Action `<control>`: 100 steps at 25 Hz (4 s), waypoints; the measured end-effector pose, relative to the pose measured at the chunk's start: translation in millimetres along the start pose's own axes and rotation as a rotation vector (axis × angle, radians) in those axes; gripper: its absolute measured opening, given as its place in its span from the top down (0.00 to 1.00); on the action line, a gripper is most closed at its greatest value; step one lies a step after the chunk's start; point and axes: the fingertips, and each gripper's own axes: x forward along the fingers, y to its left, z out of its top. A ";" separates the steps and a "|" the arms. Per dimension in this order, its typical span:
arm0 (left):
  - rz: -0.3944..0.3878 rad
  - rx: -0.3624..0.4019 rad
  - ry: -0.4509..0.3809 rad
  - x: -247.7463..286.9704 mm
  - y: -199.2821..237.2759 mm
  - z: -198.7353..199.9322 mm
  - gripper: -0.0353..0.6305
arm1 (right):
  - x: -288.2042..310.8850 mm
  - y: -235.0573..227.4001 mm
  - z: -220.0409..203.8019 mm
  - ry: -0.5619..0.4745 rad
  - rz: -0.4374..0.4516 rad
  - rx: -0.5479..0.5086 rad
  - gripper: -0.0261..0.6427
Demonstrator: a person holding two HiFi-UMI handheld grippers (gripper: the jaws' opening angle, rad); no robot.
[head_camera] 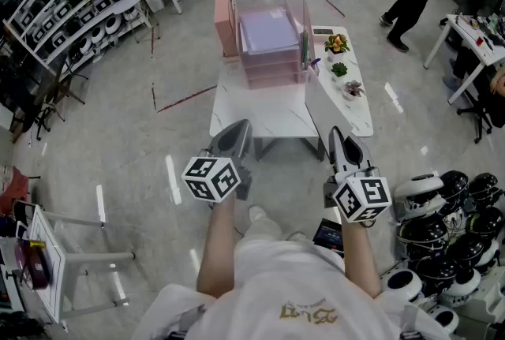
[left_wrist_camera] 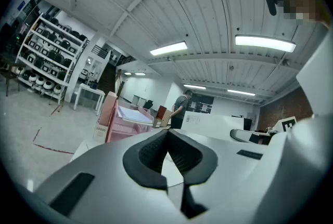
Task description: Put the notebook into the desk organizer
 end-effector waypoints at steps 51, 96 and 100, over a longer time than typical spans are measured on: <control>-0.003 -0.035 0.062 256.4 161.5 56.9 0.92 | 319.6 -84.8 32.5 -0.022 0.064 -0.132 0.93; 0.029 -0.037 0.067 305.2 217.9 68.0 0.92 | 424.2 -94.4 -11.3 0.077 0.047 -0.403 0.93; 0.032 -0.040 0.066 305.9 219.3 67.6 0.92 | 430.6 -91.1 -19.5 0.102 0.074 -0.418 0.93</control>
